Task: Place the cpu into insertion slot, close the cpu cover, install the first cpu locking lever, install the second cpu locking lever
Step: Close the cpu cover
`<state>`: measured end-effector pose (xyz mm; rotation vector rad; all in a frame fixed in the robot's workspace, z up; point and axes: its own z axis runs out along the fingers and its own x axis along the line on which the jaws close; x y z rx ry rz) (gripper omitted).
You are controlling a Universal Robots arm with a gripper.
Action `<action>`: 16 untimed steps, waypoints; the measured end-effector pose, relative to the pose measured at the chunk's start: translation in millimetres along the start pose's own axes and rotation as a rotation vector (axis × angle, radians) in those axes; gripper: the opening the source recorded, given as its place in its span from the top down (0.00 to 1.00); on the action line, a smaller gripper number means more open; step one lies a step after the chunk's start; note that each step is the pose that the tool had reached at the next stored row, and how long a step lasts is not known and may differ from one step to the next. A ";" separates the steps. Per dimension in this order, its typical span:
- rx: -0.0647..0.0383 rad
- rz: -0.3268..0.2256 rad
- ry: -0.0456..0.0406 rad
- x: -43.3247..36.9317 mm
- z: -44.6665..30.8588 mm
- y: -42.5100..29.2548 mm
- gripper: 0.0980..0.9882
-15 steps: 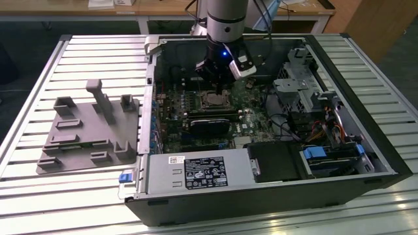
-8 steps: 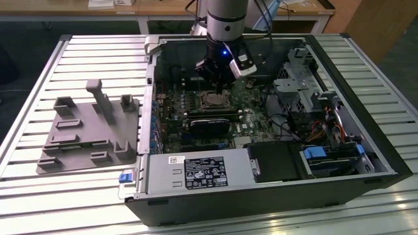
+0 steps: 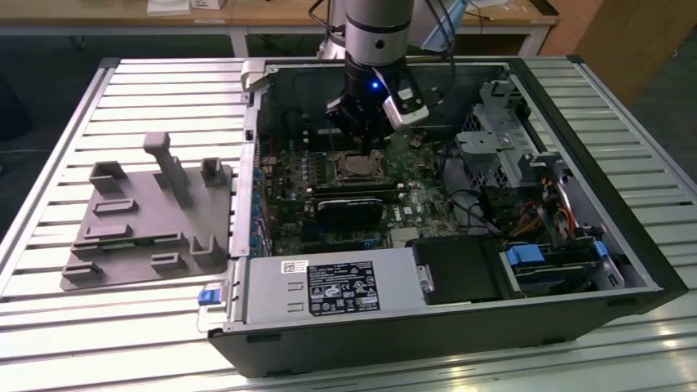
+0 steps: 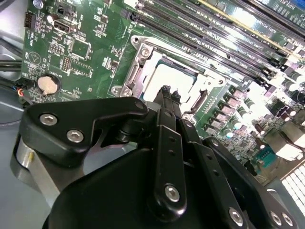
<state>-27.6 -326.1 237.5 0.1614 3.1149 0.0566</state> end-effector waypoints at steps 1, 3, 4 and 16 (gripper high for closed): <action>0.000 0.000 0.0001 0.0 -0.1 0.0 0.99; 0.000 0.000 0.0001 0.3 -0.2 0.0 0.99; 0.000 0.000 0.0002 0.7 -0.3 -0.1 0.99; 0.000 0.000 0.0001 2.6 -4.1 -0.2 0.99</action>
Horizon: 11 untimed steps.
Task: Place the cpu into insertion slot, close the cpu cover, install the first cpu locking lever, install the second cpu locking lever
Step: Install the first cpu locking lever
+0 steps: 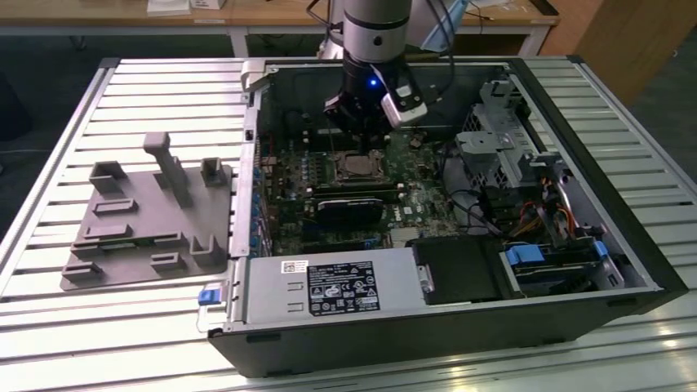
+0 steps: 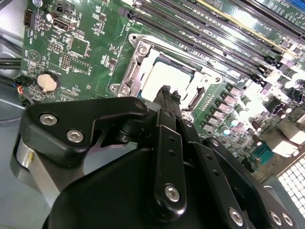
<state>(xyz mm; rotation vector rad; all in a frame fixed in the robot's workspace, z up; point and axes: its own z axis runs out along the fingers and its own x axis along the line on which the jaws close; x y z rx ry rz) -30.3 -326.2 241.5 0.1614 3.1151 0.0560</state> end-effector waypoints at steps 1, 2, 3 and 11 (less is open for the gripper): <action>0.000 0.000 0.0000 0.0 -1.2 0.0 0.99; 0.000 0.000 0.0000 0.0 -1.3 0.1 0.99; 0.000 0.000 0.0000 0.0 -1.4 0.1 0.99; 0.000 0.000 0.0000 -0.1 -5.4 0.2 0.99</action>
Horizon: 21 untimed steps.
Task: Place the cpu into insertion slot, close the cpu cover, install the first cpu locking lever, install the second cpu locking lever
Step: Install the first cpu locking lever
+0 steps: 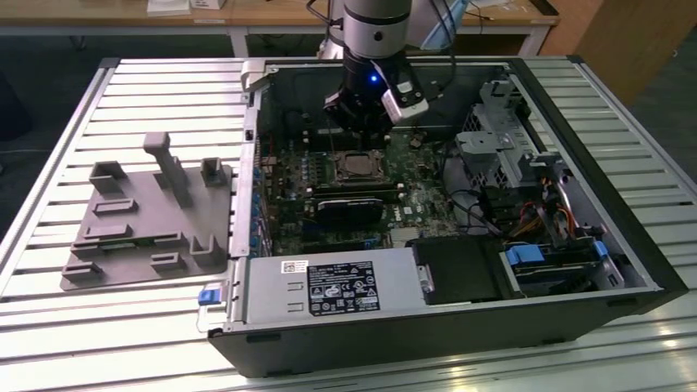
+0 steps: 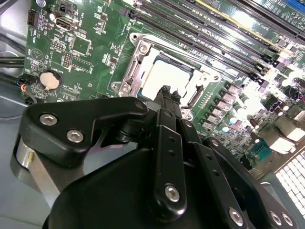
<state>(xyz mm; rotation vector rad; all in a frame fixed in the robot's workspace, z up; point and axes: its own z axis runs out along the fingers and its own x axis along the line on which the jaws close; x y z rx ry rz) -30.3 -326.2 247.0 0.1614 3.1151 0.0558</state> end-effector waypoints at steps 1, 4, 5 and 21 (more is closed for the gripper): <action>0.000 0.000 -0.0001 0.0 0.0 0.0 0.99; 0.000 0.000 -0.0001 0.0 -0.1 0.0 0.99; 0.000 0.000 0.0000 0.0 -0.2 0.0 0.99; 0.000 0.000 0.0000 17.7 -0.7 -1.8 0.99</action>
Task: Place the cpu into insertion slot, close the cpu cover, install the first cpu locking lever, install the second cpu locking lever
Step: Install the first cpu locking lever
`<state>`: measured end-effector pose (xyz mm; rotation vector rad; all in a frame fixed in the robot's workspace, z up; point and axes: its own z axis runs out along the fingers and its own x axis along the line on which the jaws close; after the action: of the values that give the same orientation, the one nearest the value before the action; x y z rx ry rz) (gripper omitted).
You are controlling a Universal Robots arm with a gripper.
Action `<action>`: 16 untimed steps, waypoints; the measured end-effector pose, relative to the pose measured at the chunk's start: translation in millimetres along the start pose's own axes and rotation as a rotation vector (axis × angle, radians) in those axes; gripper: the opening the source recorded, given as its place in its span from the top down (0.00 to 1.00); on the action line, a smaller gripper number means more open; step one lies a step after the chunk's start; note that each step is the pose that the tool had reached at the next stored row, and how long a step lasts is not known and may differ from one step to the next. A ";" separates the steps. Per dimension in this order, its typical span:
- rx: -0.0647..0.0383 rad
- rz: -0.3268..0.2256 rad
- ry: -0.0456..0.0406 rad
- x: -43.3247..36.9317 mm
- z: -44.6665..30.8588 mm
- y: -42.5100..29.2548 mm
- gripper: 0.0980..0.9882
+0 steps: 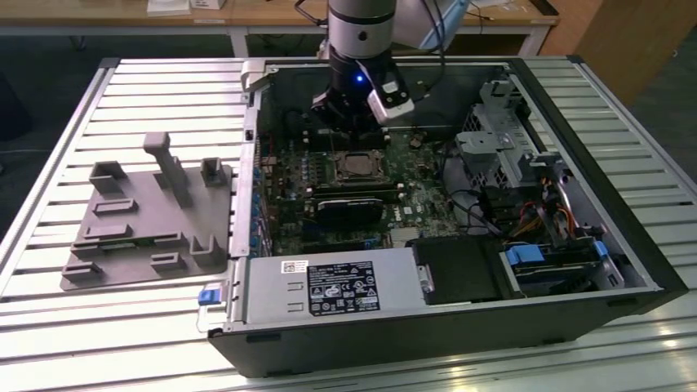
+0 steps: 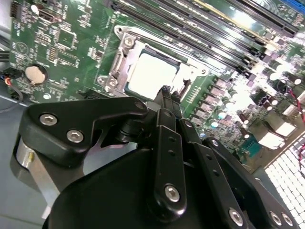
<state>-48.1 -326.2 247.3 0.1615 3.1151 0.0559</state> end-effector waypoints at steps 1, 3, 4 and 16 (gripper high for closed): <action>0.000 0.000 0.0000 1.8 0.0 -0.2 0.99; 0.000 0.000 -0.0001 4.9 -0.1 -0.5 0.99; 0.000 0.000 0.0000 6.4 -0.1 -0.6 0.99; 0.000 0.000 0.0000 25.7 -0.6 -2.7 0.99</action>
<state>-74.0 -326.2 247.2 0.1613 3.1151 0.0560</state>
